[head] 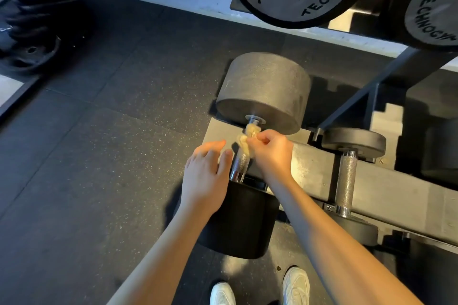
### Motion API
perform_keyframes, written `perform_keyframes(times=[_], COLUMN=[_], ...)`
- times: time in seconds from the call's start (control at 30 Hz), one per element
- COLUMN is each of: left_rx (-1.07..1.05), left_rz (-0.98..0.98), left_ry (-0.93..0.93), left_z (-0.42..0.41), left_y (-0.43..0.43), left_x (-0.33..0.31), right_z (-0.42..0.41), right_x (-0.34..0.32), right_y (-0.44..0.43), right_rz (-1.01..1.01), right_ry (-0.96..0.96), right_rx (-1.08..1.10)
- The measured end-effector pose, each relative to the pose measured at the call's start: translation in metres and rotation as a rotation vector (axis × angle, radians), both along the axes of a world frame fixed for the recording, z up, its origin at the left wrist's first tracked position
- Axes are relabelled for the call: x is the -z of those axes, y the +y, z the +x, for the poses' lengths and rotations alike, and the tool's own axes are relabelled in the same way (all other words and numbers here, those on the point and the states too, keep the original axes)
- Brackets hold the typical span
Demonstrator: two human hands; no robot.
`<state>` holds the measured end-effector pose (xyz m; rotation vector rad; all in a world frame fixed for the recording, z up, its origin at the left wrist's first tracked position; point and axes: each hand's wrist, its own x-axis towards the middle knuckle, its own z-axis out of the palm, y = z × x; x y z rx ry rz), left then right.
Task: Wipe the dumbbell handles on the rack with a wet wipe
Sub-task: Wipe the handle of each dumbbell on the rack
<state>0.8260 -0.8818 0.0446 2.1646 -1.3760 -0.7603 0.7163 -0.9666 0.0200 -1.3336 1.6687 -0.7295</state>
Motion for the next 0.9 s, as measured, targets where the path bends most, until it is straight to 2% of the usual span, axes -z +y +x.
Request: perform_keyframes(times=[0.1,0.17,0.27,0.37,0.57,0.67,0.8,0.9], left_rx=[-0.01,-0.003,-0.008,-0.023,-0.034,-0.03,-0.019,-0.03], left_rz=[-0.007,-0.014,-0.02,-0.015,0.005,-0.004,0.003,-0.013], left_ry=[-0.004,-0.009,0.002,0.015,0.012,0.015,0.011,0.01], left_z=[0.0,0.0,0.001,0.0,-0.002,-0.001,-0.001,-0.002], left_y=[-0.001,-0.001,0.0,0.001,0.0,0.001,0.001,0.001], left_x=[-0.001,0.0,0.0,0.0,-0.004,-0.004,-0.002,-0.003], right_z=[0.008,0.006,-0.008,-0.017,-0.005,-0.008,-0.02,-0.016], right_x=[-0.001,0.003,0.006,0.009,0.002,0.008,0.01,0.004], right_y=[-0.012,-0.006,0.015,0.024,-0.013,0.002,0.026,0.012], right_rz=[-0.069,-0.057,0.107,0.225,-0.043,0.037,0.203,0.133], right_ry=[0.028,0.041,-0.073,-0.019,0.033,-0.005,-0.02,-0.093], right_rx=[0.098,0.078,-0.058,-0.218,0.038,-0.002,-0.238,-0.096])
